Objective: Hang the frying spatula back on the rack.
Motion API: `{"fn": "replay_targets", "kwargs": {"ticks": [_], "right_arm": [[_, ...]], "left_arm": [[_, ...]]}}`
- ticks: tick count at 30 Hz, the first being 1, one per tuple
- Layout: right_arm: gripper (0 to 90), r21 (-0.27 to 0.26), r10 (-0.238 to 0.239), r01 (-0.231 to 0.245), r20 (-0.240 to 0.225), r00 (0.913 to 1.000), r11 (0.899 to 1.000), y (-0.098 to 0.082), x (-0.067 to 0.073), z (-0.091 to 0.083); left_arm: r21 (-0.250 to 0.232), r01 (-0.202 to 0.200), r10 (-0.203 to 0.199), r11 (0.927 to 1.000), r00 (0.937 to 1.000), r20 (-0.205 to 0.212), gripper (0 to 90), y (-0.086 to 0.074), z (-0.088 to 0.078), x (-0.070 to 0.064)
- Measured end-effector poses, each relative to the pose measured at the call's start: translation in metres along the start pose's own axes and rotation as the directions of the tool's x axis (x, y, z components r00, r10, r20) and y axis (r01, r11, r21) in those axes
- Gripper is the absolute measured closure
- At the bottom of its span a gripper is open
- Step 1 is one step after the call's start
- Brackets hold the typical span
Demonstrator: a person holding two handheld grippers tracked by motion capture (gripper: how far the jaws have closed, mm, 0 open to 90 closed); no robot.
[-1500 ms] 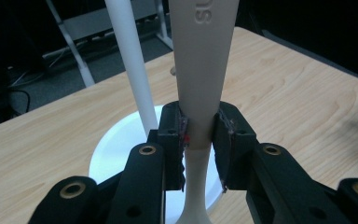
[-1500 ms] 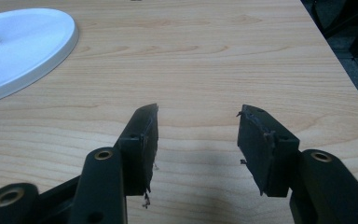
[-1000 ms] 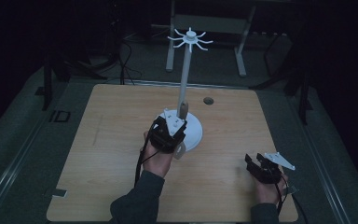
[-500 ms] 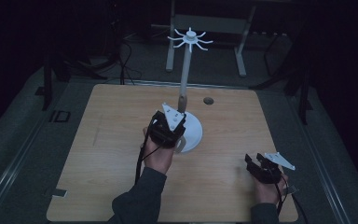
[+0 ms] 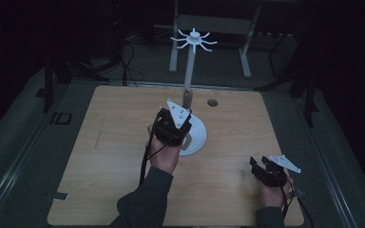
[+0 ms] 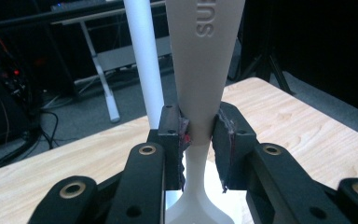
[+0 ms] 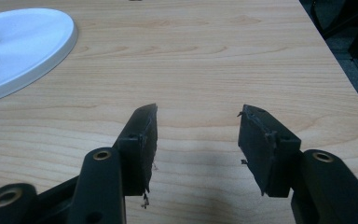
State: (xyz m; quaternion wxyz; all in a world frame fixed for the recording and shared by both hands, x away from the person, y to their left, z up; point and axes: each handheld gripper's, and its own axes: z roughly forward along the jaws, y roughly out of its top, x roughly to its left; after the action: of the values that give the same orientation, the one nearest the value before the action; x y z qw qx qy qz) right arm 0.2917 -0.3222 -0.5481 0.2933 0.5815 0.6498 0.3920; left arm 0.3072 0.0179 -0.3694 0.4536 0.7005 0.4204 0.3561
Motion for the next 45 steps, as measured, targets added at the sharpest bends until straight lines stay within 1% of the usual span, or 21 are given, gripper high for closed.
{"fn": "replay_targets", "kwargs": {"ticks": [8, 10, 17, 21, 25, 30, 35, 39, 43, 45], "right_arm": [[46.8, 0.001, 0.000, 0.000, -0.001, 1.0000, 1.000, 0.000, 0.000, 0.000], [46.8, 0.002, -0.001, 0.001, -0.002, 1.0000, 1.000, 0.000, 0.000, 0.000], [46.8, 0.003, -0.006, 0.006, -0.004, 1.0000, 1.000, 0.000, 0.001, 0.001], [46.8, 0.004, -0.004, 0.004, -0.004, 1.0000, 1.000, 0.000, 0.001, 0.001], [46.7, 0.004, -0.006, 0.006, -0.004, 1.0000, 1.000, 0.000, 0.001, 0.001], [46.8, 0.004, -0.008, 0.008, -0.006, 1.0000, 1.000, 0.000, 0.002, 0.001], [46.7, 0.005, -0.010, 0.010, -0.006, 0.9999, 1.000, 0.000, 0.002, 0.001], [46.6, 0.004, -0.008, 0.008, -0.006, 0.9999, 1.000, 0.000, 0.002, 0.001], [46.6, 0.005, -0.010, 0.010, -0.007, 0.9999, 1.000, 0.000, 0.002, 0.001], [46.6, 0.006, -0.011, 0.011, -0.007, 0.9999, 1.000, 0.000, 0.003, 0.001]], "left_arm": [[-0.017, 0.001, -0.002, 0.9999, 0.9999, -0.017, 74.0, 0.006, 0.001, -0.001], [-0.011, -0.002, 0.002, 0.9999, 0.9998, -0.018, 73.9, 0.008, 0.001, 0.000], [-0.023, 0.000, -0.001, 0.9997, 0.9990, -0.046, 73.9, 0.015, 0.002, 0.001], [-0.031, -0.014, 0.012, 0.9994, 0.9971, -0.075, 73.9, 0.018, 0.001, 0.000], [-0.033, -0.018, 0.015, 0.9993, 0.9956, -0.093, 73.9, 0.022, 0.001, -0.001], [-0.034, -0.009, 0.005, 0.9994, 0.9952, -0.097, 73.9, 0.025, 0.004, -0.002], [-0.049, -0.003, -0.002, 0.9988, 0.9946, -0.104, 73.9, 0.029, 0.005, -0.002], [-0.069, -0.006, -0.002, 0.9976, 0.9927, -0.121, 73.8, 0.033, 0.004, -0.005], [-0.070, -0.008, -0.001, 0.9975, 0.9915, -0.130, 73.7, 0.036, 0.005, -0.006], [-0.070, -0.013, 0.003, 0.9974, 0.9895, -0.144, 73.7, 0.037, 0.007, -0.008]]}}
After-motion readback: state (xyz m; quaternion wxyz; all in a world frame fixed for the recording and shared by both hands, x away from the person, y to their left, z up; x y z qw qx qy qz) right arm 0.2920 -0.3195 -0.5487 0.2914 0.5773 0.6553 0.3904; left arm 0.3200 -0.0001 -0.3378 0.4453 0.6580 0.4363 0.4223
